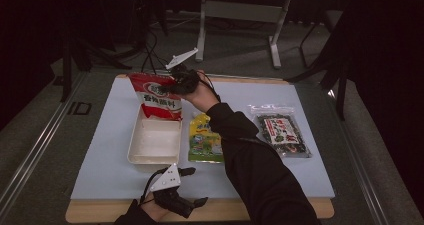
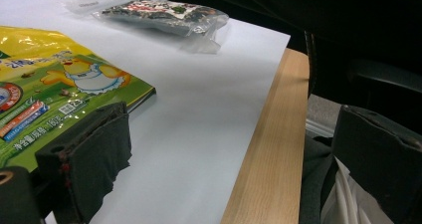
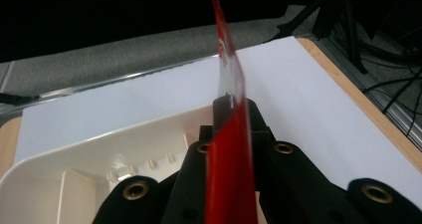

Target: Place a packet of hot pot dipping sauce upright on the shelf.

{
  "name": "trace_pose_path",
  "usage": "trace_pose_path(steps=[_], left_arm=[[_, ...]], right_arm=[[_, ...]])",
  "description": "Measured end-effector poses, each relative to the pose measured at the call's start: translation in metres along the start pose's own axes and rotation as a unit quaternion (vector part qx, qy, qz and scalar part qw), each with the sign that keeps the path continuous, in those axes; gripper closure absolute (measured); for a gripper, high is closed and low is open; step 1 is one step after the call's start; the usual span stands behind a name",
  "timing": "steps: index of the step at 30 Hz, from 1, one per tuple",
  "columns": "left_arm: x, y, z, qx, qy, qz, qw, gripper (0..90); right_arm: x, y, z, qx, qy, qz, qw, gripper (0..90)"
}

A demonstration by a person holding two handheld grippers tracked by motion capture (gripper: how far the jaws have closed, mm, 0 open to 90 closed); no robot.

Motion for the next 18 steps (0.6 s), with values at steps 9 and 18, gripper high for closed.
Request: trace_pose_path(steps=[9, 18], left_arm=[[-0.001, 0.002, -0.002, 0.005, 0.003, -0.003, 1.0000, 3.4], [0.000, 0.002, -0.002, 0.007, 0.002, -0.003, 1.0000, 3.4]], right_arm=[[0.003, 0.024, -0.013, 0.034, 0.010, 0.001, 0.9994, 88.5], [0.004, 0.028, 0.006, 0.036, 0.013, 0.002, 0.9993, 78.5]])
Point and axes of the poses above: each handheld gripper's, and its own axes: z roughly backward along the jaws, y roughly out of its underside, x roughly to its left, the point moved 10 cm from there along -z, roughly forward along the jaws, and after that the axes turned 3 degrees about y, right-handed, at the moved point
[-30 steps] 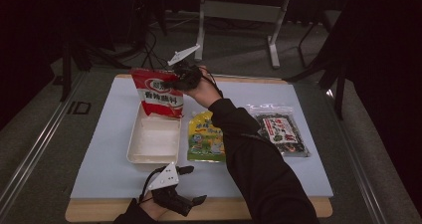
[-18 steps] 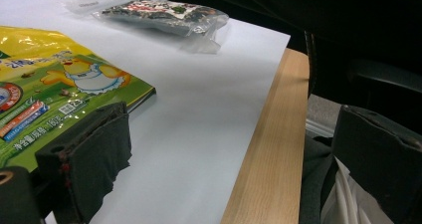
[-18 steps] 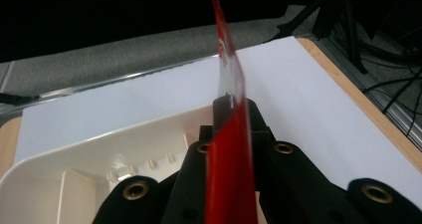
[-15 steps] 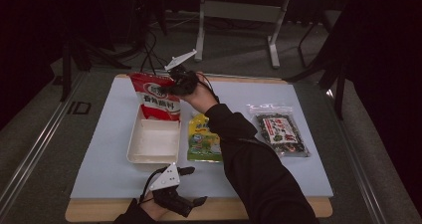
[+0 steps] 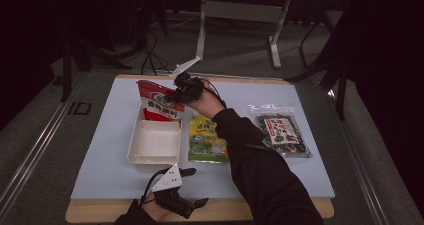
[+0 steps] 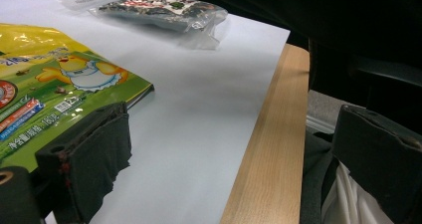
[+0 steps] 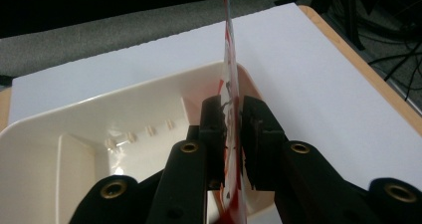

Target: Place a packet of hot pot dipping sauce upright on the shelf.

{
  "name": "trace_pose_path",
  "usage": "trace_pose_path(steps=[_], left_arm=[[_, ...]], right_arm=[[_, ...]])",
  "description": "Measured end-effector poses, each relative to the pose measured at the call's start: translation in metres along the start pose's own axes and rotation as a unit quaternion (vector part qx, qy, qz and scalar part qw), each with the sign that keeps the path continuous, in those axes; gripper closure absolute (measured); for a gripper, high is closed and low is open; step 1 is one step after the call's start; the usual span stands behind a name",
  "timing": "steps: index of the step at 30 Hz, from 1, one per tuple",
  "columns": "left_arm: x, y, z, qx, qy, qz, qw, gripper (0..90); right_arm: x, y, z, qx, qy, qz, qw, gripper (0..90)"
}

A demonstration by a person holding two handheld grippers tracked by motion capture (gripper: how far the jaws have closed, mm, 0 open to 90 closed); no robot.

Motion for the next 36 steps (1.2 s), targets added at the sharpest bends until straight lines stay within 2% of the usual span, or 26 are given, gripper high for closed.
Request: trace_pose_path(steps=[3, 10, 18, 26, 28, 36], left_arm=[[0.000, 0.000, 0.000, -0.001, -0.001, 0.001, 1.0000, 3.5], [0.001, 0.001, -0.002, 0.003, -0.003, -0.003, 1.0000, 3.4], [0.002, 0.000, -0.003, 0.002, -0.004, -0.001, 1.0000, 3.5], [0.000, -0.001, -0.005, 0.000, 0.000, -0.009, 1.0000, 3.5], [-0.001, -0.002, -0.005, -0.004, 0.003, -0.009, 1.0000, 3.5], [-0.001, -0.003, -0.006, -0.008, 0.007, -0.006, 0.9999, 3.5]], right_arm=[[0.001, 0.000, 0.007, -0.006, 0.000, 0.000, 1.0000, 77.7], [-0.001, 0.007, 0.038, -0.022, 0.014, -0.002, 0.9997, 74.6], [-0.005, 0.023, 0.068, -0.029, 0.025, -0.008, 0.9992, 69.0], [-0.014, 0.054, 0.097, -0.032, 0.050, -0.022, 0.9980, 68.0], [-0.016, 0.061, 0.102, -0.034, 0.048, -0.029, 0.9979, 68.0], [-0.026, 0.097, 0.127, -0.037, 0.067, -0.050, 0.9958, 68.0]])
Point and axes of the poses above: each handheld gripper's, and its own axes: z roughly backward along the jaws, y roughly out of its underside, x roughly to its left, the point moved 10 cm from there along -z, roughly forward along the jaws, and after that the axes turned 3 degrees about y, right-handed, at the moved point
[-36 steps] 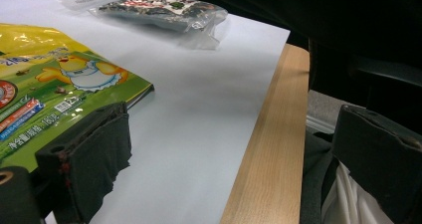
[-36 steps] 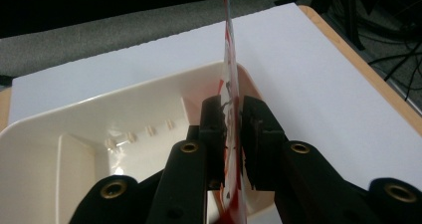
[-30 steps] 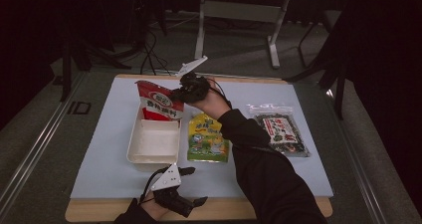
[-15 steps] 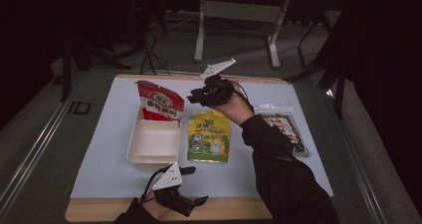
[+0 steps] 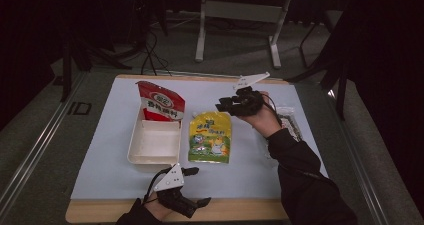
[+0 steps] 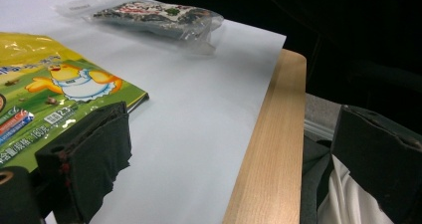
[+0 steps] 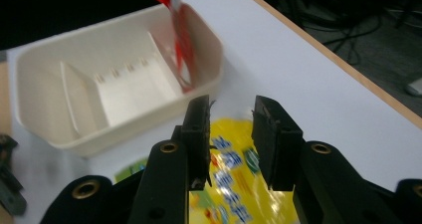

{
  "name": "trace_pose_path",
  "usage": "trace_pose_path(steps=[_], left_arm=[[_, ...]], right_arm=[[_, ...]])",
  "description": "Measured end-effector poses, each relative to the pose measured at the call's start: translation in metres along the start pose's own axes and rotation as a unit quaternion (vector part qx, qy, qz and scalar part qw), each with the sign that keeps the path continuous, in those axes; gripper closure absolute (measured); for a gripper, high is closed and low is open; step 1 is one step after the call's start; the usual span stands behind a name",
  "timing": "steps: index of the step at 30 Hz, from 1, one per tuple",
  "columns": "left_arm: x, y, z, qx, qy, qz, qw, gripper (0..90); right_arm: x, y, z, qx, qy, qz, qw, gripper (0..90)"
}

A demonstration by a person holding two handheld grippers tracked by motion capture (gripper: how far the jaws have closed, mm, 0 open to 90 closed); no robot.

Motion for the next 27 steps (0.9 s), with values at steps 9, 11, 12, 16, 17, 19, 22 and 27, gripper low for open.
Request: trace_pose_path(steps=[9, 11, 12, 16, 17, 19, 22, 27], left_arm=[[0.001, 0.000, -0.002, 0.001, 0.000, 0.004, 1.0000, 3.5], [0.001, 0.001, -0.003, 0.002, 0.001, 0.003, 1.0000, 3.5], [0.001, 0.001, -0.003, 0.002, 0.002, 0.005, 1.0000, 3.5], [0.001, 0.000, -0.003, 0.002, 0.001, 0.004, 1.0000, 3.5], [0.001, 0.000, -0.003, 0.002, 0.000, 0.004, 1.0000, 3.5], [0.001, 0.000, -0.003, 0.001, 0.000, 0.004, 1.0000, 3.5], [0.001, 0.000, -0.003, 0.002, 0.001, 0.004, 1.0000, 3.5], [0.001, 0.001, -0.004, 0.005, 0.001, 0.002, 1.0000, 3.5]], right_arm=[[-0.027, 0.048, 0.035, -0.009, 0.024, -0.037, 0.9990, 74.5], [-0.031, 0.055, 0.040, -0.006, 0.030, -0.041, 0.9987, 74.7], [-0.035, 0.059, 0.044, -0.007, 0.034, -0.044, 0.9984, 75.3], [-0.050, 0.078, 0.060, -0.012, 0.053, -0.064, 0.9965, 79.2], [-0.053, 0.081, 0.063, -0.012, 0.057, -0.067, 0.9960, 79.8], [-0.057, 0.087, 0.067, -0.012, 0.061, -0.075, 0.9952, 81.8], [-0.073, 0.104, 0.078, -0.008, 0.082, -0.090, 0.9925, 85.5], [-0.093, 0.127, 0.088, 0.008, 0.108, -0.103, 0.9888, 88.9]])
Point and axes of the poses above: each handheld gripper's, and its own axes: z roughly backward along the jaws, y roughly out of its underside, x roughly to its left, the point moved 10 cm from there along -z, roughly forward along the jaws, and after that the axes turned 3 degrees about y, right-handed, at the moved point
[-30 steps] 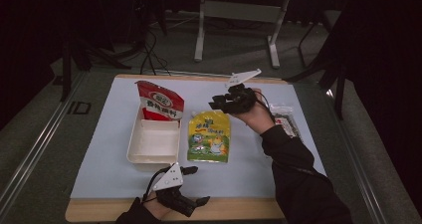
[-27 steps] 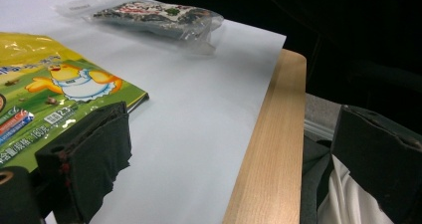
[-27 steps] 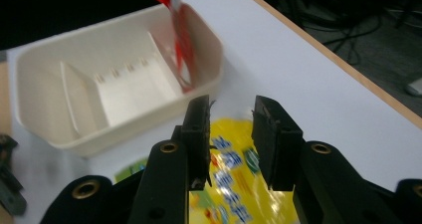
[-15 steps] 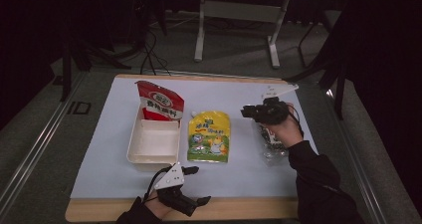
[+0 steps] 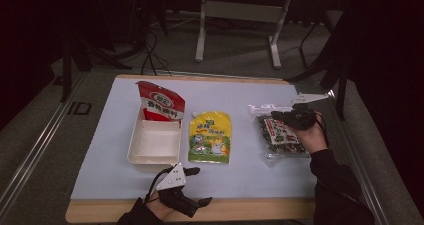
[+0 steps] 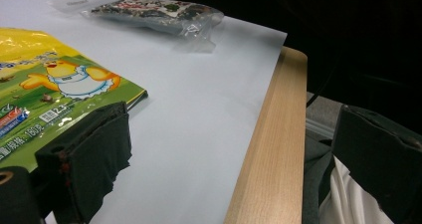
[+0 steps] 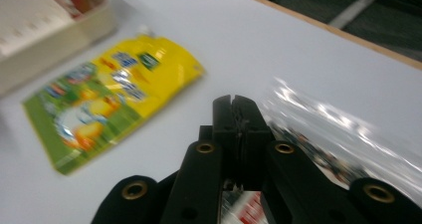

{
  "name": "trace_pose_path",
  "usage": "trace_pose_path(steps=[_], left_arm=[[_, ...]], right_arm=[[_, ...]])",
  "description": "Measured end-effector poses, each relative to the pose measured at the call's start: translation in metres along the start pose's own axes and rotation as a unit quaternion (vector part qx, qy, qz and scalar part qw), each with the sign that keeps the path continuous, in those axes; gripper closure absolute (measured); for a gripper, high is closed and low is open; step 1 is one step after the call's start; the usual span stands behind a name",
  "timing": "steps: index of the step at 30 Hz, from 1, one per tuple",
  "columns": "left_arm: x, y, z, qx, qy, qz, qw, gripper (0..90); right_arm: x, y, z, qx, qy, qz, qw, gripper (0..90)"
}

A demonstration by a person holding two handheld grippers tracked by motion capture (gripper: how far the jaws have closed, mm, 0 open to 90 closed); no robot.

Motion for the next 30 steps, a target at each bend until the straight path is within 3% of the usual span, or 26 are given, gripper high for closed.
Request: trace_pose_path(steps=[12, 19, 21, 30], left_arm=[[0.000, 0.002, -0.001, 0.004, 0.002, 0.002, 1.0000, 3.5], [0.000, 0.003, -0.002, 0.006, 0.003, 0.004, 1.0000, 3.5], [0.001, 0.004, -0.002, 0.007, 0.002, 0.006, 1.0000, 3.5], [0.001, 0.005, -0.002, 0.009, 0.002, 0.009, 0.9999, 3.5]], right_arm=[[-0.052, 0.035, 0.002, 0.021, 0.052, -0.041, 0.9976, 90.0], [-0.073, 0.052, -0.003, 0.033, 0.071, -0.067, 0.9947, 90.0], [-0.085, 0.058, -0.006, 0.042, 0.084, -0.076, 0.9927, 90.0], [-0.109, 0.073, -0.012, 0.056, 0.114, -0.106, 0.9863, 90.0]])
Point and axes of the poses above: each handheld gripper's, and its own axes: z roughly backward along the jaws, y roughly out of its underside, x roughly to its left, the point moved 10 cm from there along -z, roughly forward along the jaws, and after that the axes turned 3 degrees about y, right-handed, at the moved point
